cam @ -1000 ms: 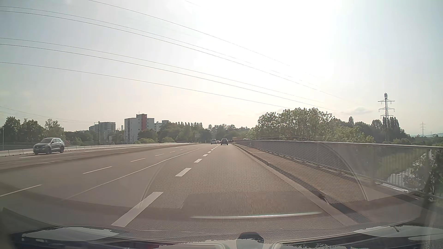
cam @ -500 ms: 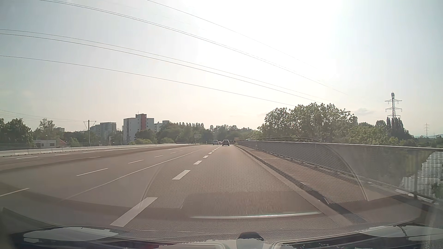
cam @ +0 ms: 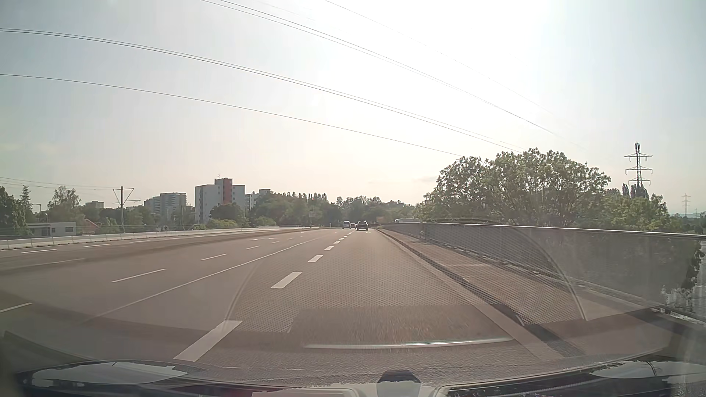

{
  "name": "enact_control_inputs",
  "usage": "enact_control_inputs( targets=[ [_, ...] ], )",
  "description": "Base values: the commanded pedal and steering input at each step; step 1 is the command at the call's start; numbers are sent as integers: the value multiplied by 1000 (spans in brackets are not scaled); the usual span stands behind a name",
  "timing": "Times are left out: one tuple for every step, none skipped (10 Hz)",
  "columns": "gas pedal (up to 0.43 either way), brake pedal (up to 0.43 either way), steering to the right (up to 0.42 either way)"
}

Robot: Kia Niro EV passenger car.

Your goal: Follow the waypoints while adhering to traffic rules and regulations

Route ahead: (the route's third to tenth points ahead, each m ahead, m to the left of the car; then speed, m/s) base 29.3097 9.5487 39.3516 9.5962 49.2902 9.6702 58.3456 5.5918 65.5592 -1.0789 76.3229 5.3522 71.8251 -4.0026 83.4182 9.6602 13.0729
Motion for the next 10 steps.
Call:
enact_control_inputs(
  targets=[
    [47,0,-4],
    [47,0,-3],
    [47,0,-2],
    [47,0,-2],
    [47,0,-1],
    [47,0,-1],
    [47,0,-1],
    [47,0,-1],
    [47,0,-1],
    [47,0,-1]
  ],
)
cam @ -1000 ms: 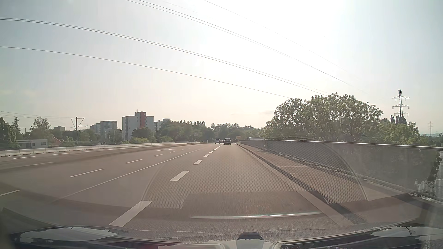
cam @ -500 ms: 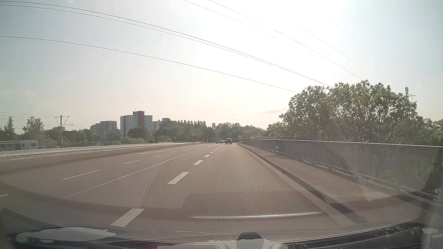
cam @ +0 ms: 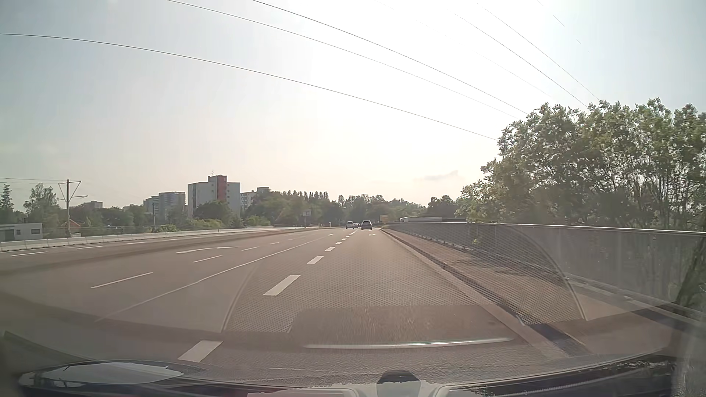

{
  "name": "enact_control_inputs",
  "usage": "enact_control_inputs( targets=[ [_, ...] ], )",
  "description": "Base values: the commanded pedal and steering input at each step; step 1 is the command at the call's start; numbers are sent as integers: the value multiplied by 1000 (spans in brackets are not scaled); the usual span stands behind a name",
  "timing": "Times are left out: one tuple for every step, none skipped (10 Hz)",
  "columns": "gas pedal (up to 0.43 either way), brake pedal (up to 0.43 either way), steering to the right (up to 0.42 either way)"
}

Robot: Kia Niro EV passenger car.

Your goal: Follow the waypoints while adhering to traffic rules and regulations

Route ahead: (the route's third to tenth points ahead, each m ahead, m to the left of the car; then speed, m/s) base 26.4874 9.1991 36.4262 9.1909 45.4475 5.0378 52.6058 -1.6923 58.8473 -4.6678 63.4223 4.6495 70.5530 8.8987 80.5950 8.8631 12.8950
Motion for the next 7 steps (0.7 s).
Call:
enact_control_inputs(
  targets=[
    [47,0,0],
    [47,0,0],
    [47,0,0],
    [47,0,0],
    [47,0,0],
    [47,0,0],
    [47,0,0]
  ],
)
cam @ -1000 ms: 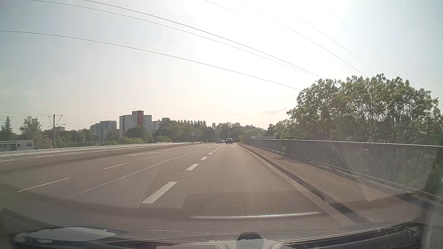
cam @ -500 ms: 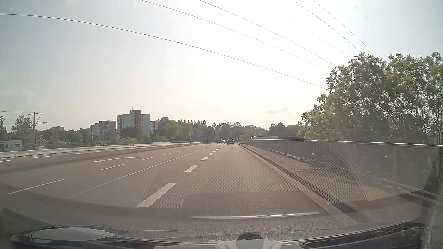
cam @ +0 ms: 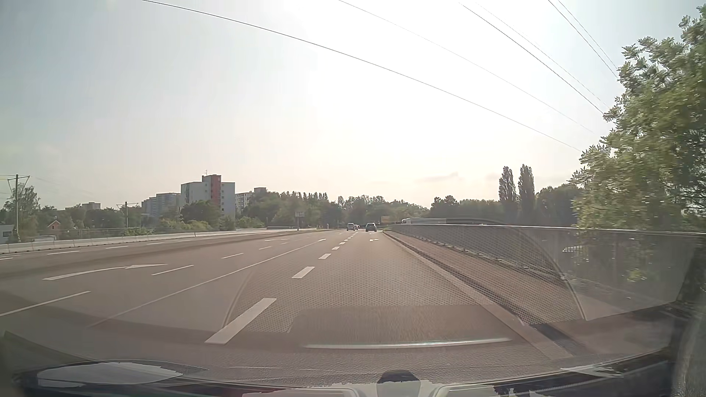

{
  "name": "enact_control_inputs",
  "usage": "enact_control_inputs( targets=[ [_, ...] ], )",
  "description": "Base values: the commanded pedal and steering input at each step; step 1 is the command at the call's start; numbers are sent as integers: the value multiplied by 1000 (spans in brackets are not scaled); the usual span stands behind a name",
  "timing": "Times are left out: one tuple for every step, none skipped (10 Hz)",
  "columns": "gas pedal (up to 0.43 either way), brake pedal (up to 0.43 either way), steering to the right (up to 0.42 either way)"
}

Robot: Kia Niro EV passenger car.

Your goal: Follow the waypoints while adhering to traffic rules and regulations

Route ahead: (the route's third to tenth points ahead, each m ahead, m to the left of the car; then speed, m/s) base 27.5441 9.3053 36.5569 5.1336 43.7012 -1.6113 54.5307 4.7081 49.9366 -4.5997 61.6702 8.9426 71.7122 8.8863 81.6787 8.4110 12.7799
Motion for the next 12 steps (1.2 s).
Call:
enact_control_inputs(
  targets=[
    [47,0,1],
    [47,0,1],
    [47,0,1],
    [47,0,2],
    [59,0,1],
    [59,0,1],
    [59,0,1],
    [59,0,2],
    [59,0,2],
    [59,0,1],
    [59,0,2],
    [59,0,1]
  ],
)
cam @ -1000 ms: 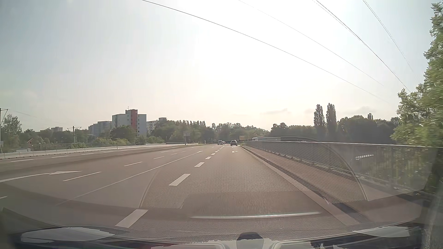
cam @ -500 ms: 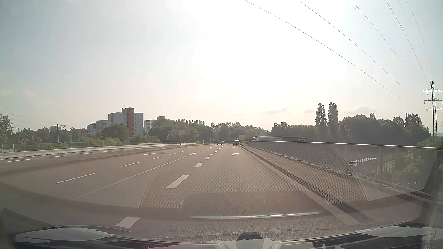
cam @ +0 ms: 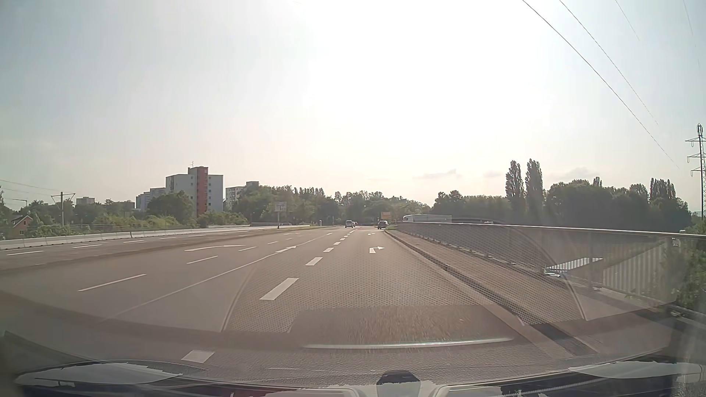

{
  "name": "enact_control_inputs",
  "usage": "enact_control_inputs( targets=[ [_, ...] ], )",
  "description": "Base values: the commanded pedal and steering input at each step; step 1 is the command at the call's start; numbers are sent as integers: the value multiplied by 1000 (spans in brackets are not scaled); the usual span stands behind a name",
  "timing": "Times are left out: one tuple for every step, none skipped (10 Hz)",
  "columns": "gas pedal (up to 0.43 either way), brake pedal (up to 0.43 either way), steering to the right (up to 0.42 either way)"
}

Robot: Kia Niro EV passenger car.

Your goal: Follow the waypoints while adhering to traffic rules and regulations

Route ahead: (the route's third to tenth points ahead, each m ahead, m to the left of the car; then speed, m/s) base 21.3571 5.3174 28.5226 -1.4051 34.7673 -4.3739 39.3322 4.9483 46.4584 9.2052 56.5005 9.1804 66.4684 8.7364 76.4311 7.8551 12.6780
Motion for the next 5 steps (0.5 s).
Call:
enact_control_inputs(
  targets=[
    [59,0,1],
    [59,0,2],
    [59,0,2],
    [59,0,2],
    [59,0,2]
  ],
)
